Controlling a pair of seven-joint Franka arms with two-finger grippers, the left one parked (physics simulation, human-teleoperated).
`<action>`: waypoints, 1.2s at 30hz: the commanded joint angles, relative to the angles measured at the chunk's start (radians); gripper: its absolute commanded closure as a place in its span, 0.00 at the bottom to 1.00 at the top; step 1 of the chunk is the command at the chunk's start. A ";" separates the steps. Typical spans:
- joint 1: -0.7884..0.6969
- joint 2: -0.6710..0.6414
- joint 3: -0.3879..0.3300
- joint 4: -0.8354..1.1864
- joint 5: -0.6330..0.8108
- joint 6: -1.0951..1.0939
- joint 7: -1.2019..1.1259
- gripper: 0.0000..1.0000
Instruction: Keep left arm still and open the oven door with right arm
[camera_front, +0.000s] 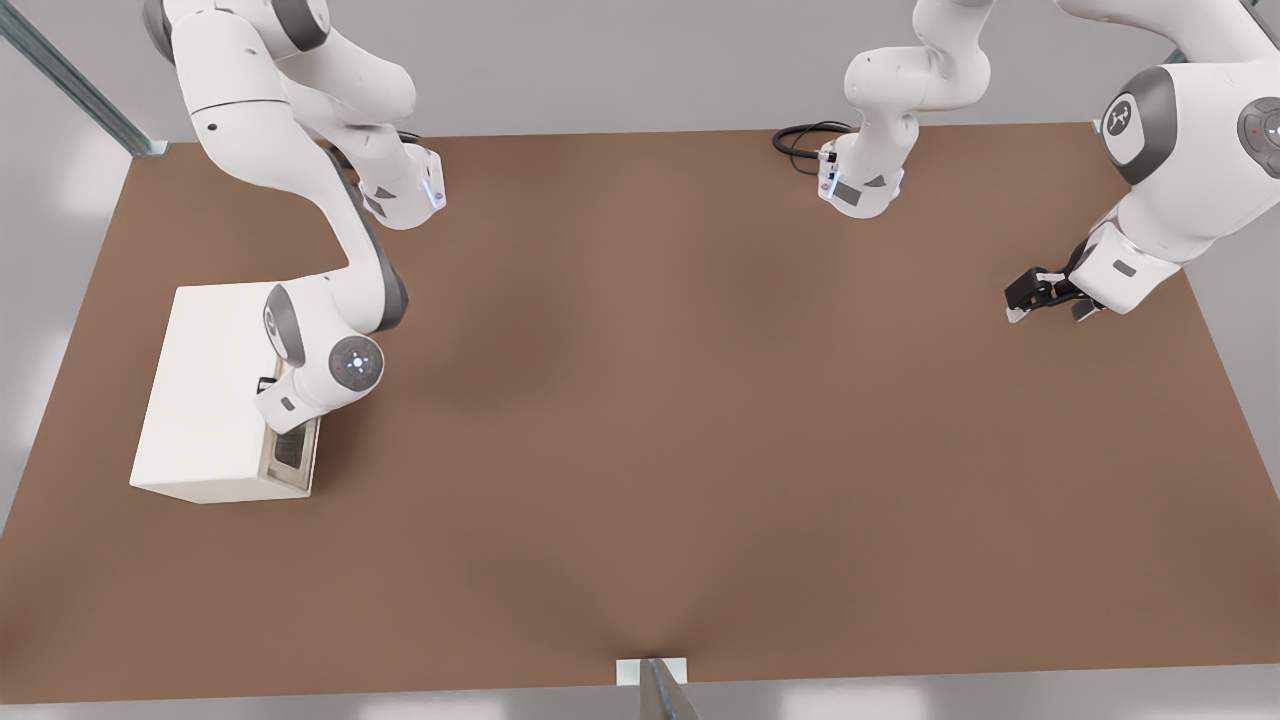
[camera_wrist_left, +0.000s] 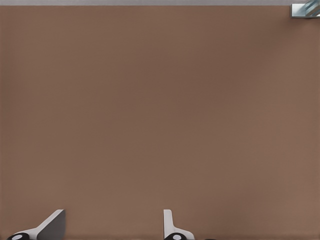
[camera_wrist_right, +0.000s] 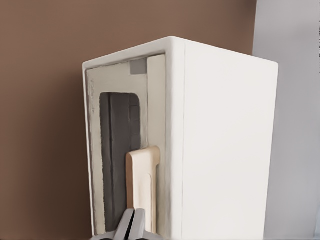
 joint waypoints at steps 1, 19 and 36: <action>-0.009 -0.001 0.000 0.000 -0.010 0.007 0.044 1.00; -0.004 0.016 0.063 -0.008 -0.004 -0.016 0.130 1.00; 0.106 -0.097 -0.163 0.512 0.694 -0.161 -0.539 0.00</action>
